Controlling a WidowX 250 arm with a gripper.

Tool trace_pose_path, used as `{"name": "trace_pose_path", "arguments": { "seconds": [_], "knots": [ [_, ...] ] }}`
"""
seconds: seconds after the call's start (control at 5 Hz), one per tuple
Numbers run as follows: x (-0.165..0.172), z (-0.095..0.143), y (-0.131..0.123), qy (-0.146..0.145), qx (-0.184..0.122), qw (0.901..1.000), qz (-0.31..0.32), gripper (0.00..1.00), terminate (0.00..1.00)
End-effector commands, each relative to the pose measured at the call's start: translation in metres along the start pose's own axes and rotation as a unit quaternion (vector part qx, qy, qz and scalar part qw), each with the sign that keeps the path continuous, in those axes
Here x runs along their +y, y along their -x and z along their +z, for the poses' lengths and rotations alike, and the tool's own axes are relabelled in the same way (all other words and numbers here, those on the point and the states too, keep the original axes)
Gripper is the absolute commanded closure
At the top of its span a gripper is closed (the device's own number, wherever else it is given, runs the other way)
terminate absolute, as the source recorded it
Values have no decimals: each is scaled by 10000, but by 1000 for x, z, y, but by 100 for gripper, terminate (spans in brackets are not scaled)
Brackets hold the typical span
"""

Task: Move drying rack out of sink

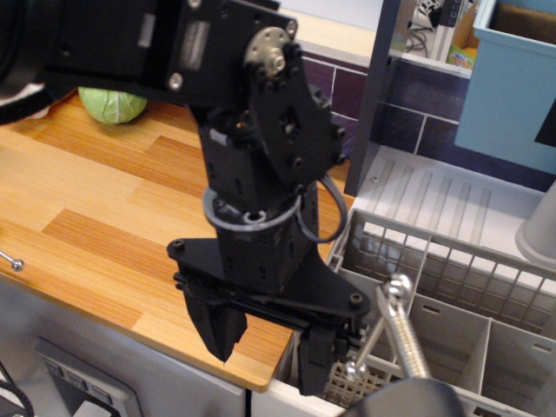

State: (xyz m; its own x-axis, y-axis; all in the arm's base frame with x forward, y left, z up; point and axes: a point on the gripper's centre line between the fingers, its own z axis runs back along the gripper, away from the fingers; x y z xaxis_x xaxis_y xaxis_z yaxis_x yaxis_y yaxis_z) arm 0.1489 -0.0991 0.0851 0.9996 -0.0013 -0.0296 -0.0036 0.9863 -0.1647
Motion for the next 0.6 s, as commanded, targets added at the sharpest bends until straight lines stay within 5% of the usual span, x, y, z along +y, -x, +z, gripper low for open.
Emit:
{"name": "trace_pose_path", "arguments": {
  "seconds": [0.0, 0.2, 0.4],
  "knots": [
    [0, 0, 0, 0, 0, 10000, 0, 0, 0],
    [-12, 8, -31, 459, -188, 9987, 88, 0, 0],
    [-35, 5, -59, 609, -265, 9970, 409, 0, 0]
  ]
}}
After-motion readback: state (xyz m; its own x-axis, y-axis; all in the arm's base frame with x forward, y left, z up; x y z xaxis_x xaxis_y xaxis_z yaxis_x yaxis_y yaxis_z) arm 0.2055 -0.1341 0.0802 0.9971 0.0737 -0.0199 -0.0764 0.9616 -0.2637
